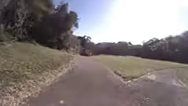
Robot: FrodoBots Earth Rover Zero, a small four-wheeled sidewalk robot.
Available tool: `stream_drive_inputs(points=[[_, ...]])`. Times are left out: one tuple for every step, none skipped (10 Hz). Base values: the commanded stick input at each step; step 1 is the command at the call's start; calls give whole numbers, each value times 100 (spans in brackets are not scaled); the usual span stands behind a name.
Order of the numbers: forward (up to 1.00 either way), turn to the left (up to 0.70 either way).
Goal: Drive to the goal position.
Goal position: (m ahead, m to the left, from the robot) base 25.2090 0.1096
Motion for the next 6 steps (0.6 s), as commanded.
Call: stream_drive_inputs(points=[[50,0],[50,0],[50,0],[50,0],[50,7],[50,36]])
